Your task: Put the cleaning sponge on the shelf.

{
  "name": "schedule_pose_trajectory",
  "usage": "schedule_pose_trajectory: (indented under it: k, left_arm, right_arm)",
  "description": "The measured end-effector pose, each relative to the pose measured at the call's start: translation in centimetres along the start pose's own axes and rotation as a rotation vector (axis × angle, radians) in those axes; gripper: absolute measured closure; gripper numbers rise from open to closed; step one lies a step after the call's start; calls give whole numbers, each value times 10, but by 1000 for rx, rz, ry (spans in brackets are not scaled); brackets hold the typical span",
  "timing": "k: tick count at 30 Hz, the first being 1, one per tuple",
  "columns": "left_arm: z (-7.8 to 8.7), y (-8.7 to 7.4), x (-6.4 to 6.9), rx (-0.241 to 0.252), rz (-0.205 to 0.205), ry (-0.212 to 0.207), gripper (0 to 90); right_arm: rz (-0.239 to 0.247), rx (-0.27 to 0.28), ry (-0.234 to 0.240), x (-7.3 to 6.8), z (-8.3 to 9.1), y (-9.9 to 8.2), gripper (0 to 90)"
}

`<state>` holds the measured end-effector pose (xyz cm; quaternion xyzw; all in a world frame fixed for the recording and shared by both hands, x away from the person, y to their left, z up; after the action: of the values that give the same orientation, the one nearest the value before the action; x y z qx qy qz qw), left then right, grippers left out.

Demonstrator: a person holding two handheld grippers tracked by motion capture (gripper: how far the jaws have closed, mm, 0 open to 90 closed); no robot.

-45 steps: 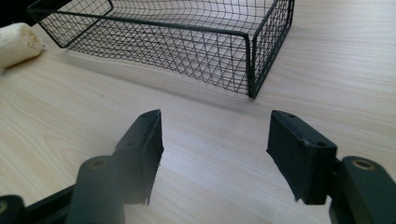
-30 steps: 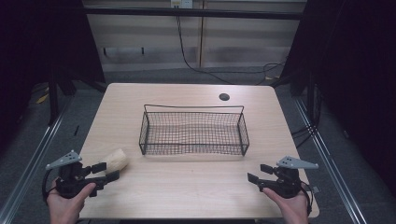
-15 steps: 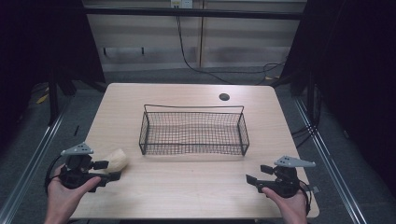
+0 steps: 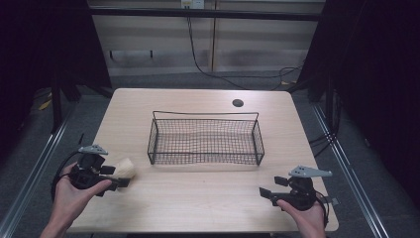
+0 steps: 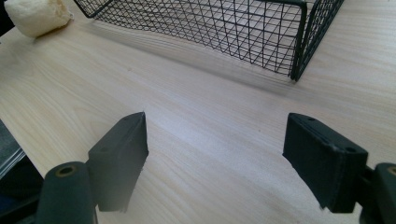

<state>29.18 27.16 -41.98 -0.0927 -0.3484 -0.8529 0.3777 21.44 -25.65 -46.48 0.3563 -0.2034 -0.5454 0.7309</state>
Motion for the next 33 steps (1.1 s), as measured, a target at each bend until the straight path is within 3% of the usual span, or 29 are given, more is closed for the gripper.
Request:
schedule_pose_trajectory:
  k: [3, 6, 12, 19, 24, 33]
  left_arm:
    - [3, 4, -1, -35, 5, 12, 235]
    - [8, 8, -3, -19, 0, 36, 235]
    - [16, 11, -8, 1, 8, 36, 235]
    - [23, 26, -16, -55, 12, 33, 201]
    - [26, 31, -20, -43, 26, 23, 193]
    - [25, 44, -33, -137, 52, 48, 211]
  right_arm:
    - [0, -10, 2, 0, -1, 0, 212]
    - [2, -14, 3, 0, -1, 0, 211]
    - [7, -25, 2, -1, -2, 0, 194]
    - [5, -29, -1, -1, -3, 0, 195]
    - [4, -32, -1, -1, -3, -1, 195]
    - [4, -36, 1, -1, -4, -1, 190]
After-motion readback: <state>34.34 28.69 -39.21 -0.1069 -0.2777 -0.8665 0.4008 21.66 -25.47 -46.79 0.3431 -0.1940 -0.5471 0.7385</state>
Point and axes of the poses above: each handheld gripper's, and its own axes: z roughly backward along the jaws, y roughly out of its top, x roughly to its right, the point moved 2 cm from there along -z, roughly forward along the jaws, and after that the axes turned 15 degrees about -y, right-handed, at the moved point
